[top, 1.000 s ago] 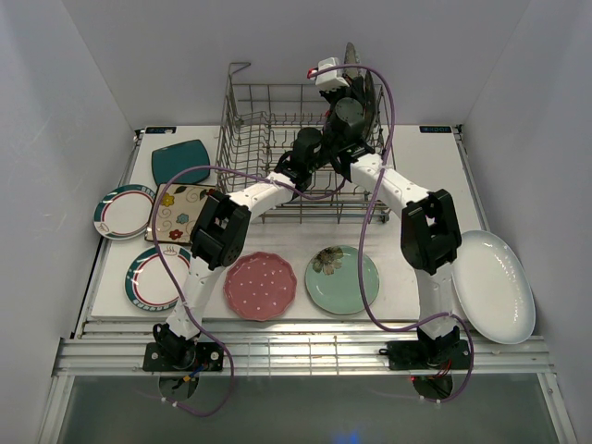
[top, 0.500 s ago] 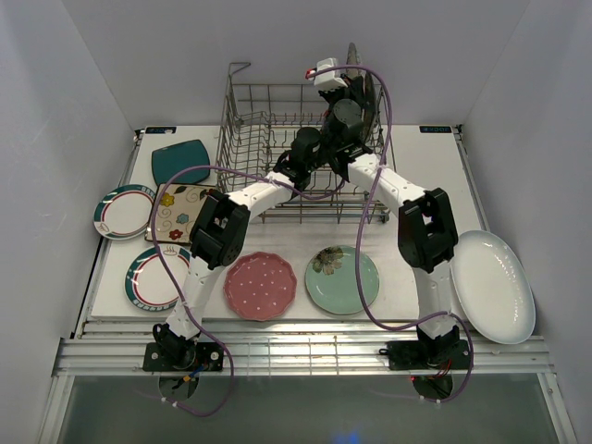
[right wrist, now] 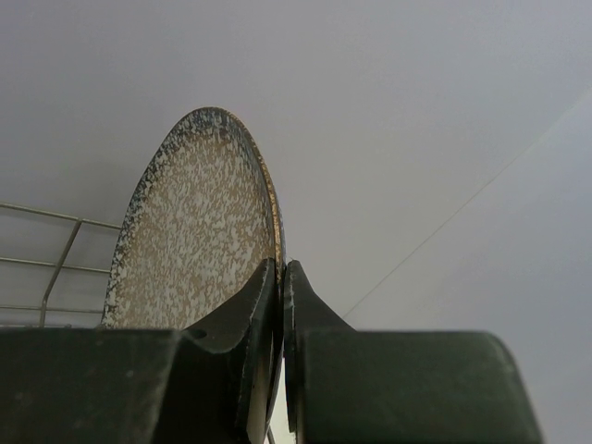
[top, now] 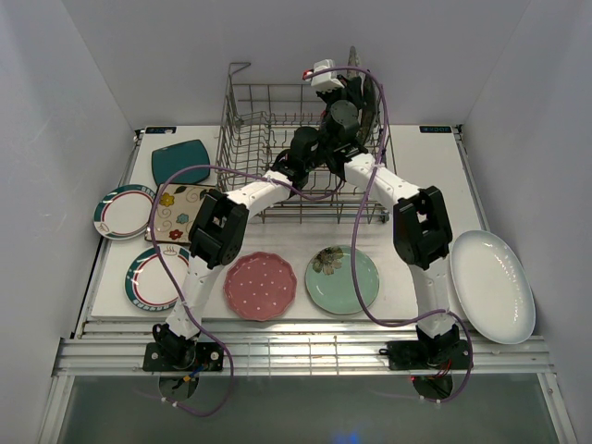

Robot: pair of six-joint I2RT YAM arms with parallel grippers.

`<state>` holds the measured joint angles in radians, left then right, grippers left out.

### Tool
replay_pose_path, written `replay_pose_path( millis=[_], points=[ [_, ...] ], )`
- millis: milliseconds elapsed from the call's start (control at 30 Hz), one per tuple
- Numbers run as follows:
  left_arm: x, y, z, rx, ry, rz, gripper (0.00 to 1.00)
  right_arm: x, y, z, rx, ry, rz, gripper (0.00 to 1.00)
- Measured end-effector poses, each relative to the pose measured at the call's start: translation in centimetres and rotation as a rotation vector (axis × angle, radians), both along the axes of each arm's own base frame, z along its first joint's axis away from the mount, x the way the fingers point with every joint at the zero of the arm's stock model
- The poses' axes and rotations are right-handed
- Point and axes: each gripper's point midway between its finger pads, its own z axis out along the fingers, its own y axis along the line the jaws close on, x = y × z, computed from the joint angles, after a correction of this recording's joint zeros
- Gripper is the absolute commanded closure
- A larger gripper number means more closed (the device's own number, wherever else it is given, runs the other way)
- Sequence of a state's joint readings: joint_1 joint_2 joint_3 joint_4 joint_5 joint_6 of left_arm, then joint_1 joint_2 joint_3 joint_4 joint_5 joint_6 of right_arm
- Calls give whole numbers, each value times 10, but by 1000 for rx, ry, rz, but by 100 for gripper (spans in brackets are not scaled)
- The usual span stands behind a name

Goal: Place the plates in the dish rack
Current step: Insert the plate into the dish rack.

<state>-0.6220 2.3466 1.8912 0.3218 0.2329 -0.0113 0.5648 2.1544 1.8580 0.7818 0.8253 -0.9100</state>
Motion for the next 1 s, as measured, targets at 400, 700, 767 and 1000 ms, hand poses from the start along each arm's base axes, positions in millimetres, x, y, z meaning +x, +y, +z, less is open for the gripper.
replay_pose_path(
  millis=[400,700,767,1000],
  points=[
    [0,3,-5,10,17,-3,100,3,2,-4,0,-1,2,92],
    [0,5,-10,14,43,0,100,6,6,-7,-6,-4,17,92],
    [-1,5,-10,15,44,-1,100,6,6,-7,-5,-11,20,92],
    [-2,8,-14,22,55,2,100,7,8,-8,-2,-14,28,92]
  ],
)
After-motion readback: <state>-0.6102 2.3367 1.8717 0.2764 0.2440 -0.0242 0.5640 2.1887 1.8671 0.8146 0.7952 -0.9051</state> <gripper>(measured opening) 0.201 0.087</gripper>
